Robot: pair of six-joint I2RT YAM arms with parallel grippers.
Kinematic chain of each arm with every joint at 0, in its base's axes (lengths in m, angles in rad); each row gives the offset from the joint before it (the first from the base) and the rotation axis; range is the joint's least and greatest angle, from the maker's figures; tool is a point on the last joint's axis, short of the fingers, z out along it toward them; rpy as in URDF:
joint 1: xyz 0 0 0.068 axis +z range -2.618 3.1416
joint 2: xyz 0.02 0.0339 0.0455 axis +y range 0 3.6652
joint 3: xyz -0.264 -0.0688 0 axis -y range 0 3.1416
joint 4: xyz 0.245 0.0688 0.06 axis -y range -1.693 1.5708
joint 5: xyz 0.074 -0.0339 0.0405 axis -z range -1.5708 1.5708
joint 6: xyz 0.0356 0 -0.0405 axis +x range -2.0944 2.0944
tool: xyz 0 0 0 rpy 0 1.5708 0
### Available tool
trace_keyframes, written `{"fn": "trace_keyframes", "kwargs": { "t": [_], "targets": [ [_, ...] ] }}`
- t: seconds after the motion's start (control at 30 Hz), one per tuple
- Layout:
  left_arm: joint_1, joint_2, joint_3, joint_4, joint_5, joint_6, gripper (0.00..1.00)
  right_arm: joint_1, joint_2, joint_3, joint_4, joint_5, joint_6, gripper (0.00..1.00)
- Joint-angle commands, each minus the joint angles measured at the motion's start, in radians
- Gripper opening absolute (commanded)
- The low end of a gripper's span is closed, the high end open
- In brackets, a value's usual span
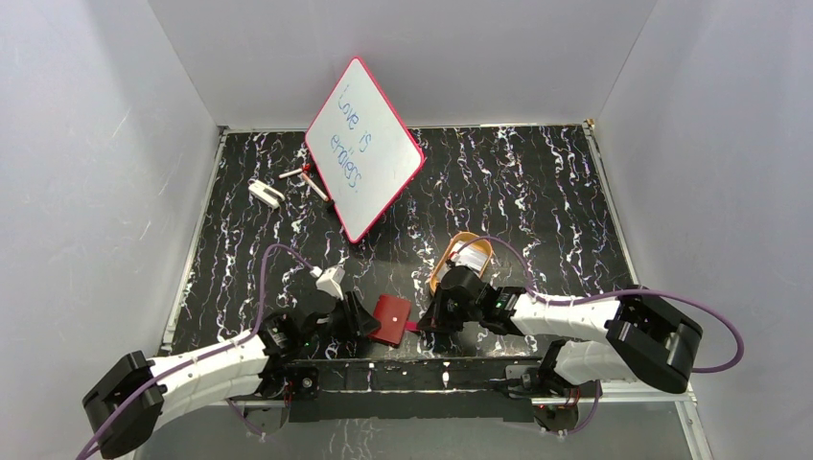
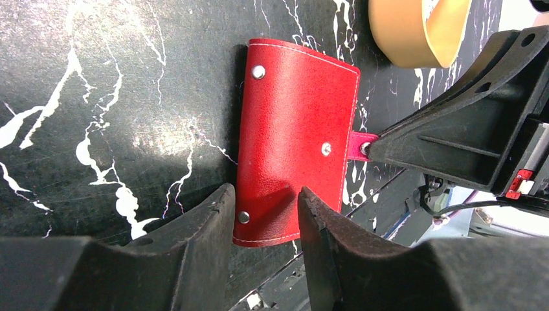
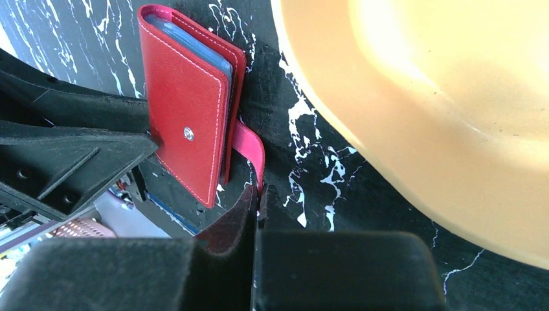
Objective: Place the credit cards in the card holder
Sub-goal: Close the card holder at the center of the board.
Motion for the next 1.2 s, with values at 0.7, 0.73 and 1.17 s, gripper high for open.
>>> {"fn": "trace_keyframes", "kwargs": {
  "t": [0.7,0.73,1.17],
  "targets": [
    [0.001,0.201,-0.015,0.212,0.106,-0.04,0.34,-0.004,0.156,0.315,-0.157,-0.071,-0.275,0.0],
    [0.001,0.201,-0.016,0.214,0.107,-0.041,0.33,-0.004,0.17,0.325,-0.158,-0.072,-0.28,0.0],
    [0.002,0.208,-0.036,0.24,0.114,-0.041,0.33,-0.004,0.258,0.412,-0.236,-0.012,-0.289,0.0]
  ]
}}
